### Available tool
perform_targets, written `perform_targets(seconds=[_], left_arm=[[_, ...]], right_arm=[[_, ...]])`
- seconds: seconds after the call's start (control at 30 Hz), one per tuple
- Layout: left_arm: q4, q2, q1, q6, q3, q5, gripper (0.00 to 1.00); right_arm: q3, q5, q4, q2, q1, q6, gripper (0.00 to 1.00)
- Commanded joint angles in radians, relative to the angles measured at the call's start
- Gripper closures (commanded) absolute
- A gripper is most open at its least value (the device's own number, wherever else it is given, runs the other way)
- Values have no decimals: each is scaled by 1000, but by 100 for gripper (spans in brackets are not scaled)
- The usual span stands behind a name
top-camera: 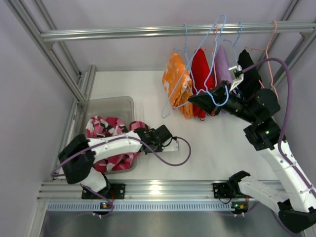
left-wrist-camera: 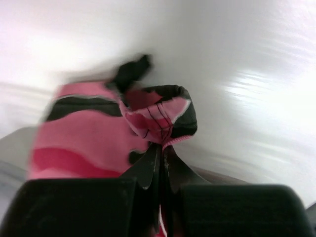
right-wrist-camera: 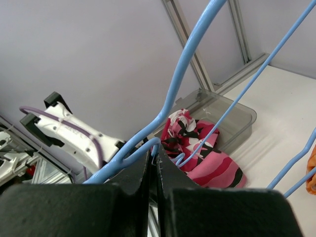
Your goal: Remove the trousers from the hanger
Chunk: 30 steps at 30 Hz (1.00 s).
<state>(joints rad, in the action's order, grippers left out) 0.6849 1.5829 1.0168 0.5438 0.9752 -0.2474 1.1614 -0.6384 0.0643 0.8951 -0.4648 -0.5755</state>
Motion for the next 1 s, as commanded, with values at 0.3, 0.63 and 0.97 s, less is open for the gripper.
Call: perform_targets(seconds=[0.3, 0.63, 0.97], left_arm=[[-128, -462, -389, -151, 138, -227, 100], [126, -566, -745, -240, -97, -112, 100], [148, -423, -824, -147, -270, 104, 78]], right_arm=[[29, -29, -43, -1, -21, -6, 100], [69, -49, -72, 22, -44, 2, 100], [121, -50, -67, 28, -69, 14, 100]])
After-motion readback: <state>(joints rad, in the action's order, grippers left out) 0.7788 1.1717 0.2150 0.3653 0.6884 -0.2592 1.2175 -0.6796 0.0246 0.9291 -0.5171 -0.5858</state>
